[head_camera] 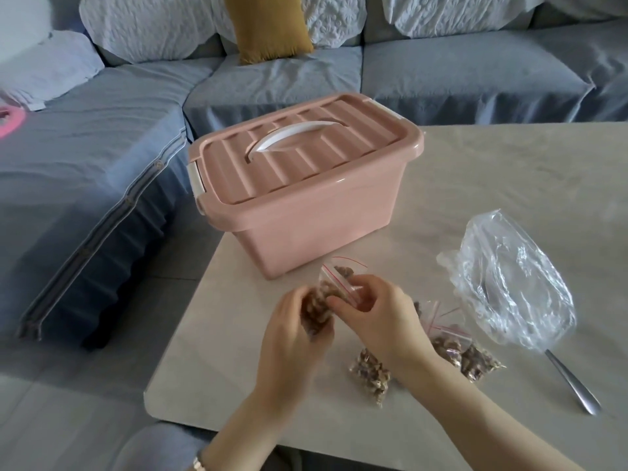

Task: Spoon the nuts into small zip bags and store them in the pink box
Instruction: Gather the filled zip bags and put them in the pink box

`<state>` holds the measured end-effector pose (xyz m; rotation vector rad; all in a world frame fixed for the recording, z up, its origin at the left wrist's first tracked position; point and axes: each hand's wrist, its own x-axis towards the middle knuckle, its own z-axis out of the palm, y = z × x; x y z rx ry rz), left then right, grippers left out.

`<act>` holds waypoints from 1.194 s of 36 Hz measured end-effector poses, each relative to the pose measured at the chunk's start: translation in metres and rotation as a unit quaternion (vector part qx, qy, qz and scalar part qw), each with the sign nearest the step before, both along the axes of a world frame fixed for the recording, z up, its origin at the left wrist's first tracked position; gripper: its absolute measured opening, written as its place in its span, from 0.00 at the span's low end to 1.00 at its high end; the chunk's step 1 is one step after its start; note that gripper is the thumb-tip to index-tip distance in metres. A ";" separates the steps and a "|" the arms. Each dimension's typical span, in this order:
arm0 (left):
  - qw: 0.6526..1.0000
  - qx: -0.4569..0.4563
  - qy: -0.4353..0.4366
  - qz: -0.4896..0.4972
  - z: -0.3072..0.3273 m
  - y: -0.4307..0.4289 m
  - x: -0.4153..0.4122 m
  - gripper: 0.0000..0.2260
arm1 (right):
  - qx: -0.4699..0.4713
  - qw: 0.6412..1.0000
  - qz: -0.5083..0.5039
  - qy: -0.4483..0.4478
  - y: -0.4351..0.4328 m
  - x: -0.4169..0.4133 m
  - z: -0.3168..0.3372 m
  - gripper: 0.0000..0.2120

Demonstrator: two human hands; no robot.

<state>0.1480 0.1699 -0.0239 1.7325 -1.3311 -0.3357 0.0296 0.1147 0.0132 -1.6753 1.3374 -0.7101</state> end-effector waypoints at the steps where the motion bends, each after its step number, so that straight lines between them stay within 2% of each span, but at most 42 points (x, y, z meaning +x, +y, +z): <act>1: 1.000 -0.001 0.011 0.001 -0.002 0.002 -0.002 0.15 | -0.010 1.000 0.003 -0.001 0.000 0.001 -0.003 0.08; 4: 1.000 0.013 0.021 -0.013 -0.013 0.005 0.002 0.20 | -0.011 0.999 0.023 -0.030 0.002 -0.002 -0.011 0.01; 8: 0.982 0.055 0.145 -0.105 -0.021 0.010 0.008 0.36 | -0.065 0.995 0.070 0.000 0.003 -0.012 -0.023 0.05; 11: 0.986 0.031 0.118 -0.115 -0.025 0.010 0.013 0.29 | -0.146 0.979 0.132 0.056 0.003 -0.022 -0.036 0.05; 15: 0.990 0.016 0.052 -0.133 -0.025 0.009 0.015 0.12 | -0.168 0.967 0.172 0.084 0.008 -0.027 -0.046 0.05; 20: 0.991 -0.029 -0.035 -0.128 -0.024 0.009 0.011 0.07 | -0.205 0.959 0.171 0.093 0.013 -0.027 -0.042 0.06; 24: 0.985 -0.015 -0.108 -0.131 -0.021 0.011 0.011 0.04 | -0.191 0.960 0.176 0.104 0.017 -0.029 -0.041 0.08; 27: 0.985 -0.009 -0.116 -0.124 -0.020 0.013 0.011 0.05 | -0.150 0.968 0.183 0.082 0.017 -0.029 -0.043 0.07; 29: 0.989 0.007 -0.089 -0.117 -0.019 0.014 0.010 0.03 | -0.123 0.977 0.164 0.062 0.017 -0.028 -0.044 0.06; 30: 0.992 0.015 -0.065 -0.110 -0.019 0.016 0.010 0.07 | -0.111 0.981 0.151 0.055 0.017 -0.028 -0.044 0.05; 33: 0.993 0.057 0.068 -0.076 -0.014 0.017 0.009 0.15 | -0.065 0.990 0.124 0.030 0.018 -0.028 -0.043 0.04; 36: 0.978 0.093 0.176 -0.066 -0.009 0.017 0.006 0.14 | -0.022 0.994 0.105 -0.005 0.018 -0.028 -0.041 0.01; 40: 0.975 0.108 0.187 -0.060 -0.008 0.017 0.007 0.12 | -0.009 0.996 0.087 -0.006 0.018 -0.029 -0.043 0.06; 43: 0.975 0.109 0.185 -0.062 -0.009 0.016 0.009 0.12 | -0.027 0.996 0.088 -0.001 0.018 -0.030 -0.045 0.05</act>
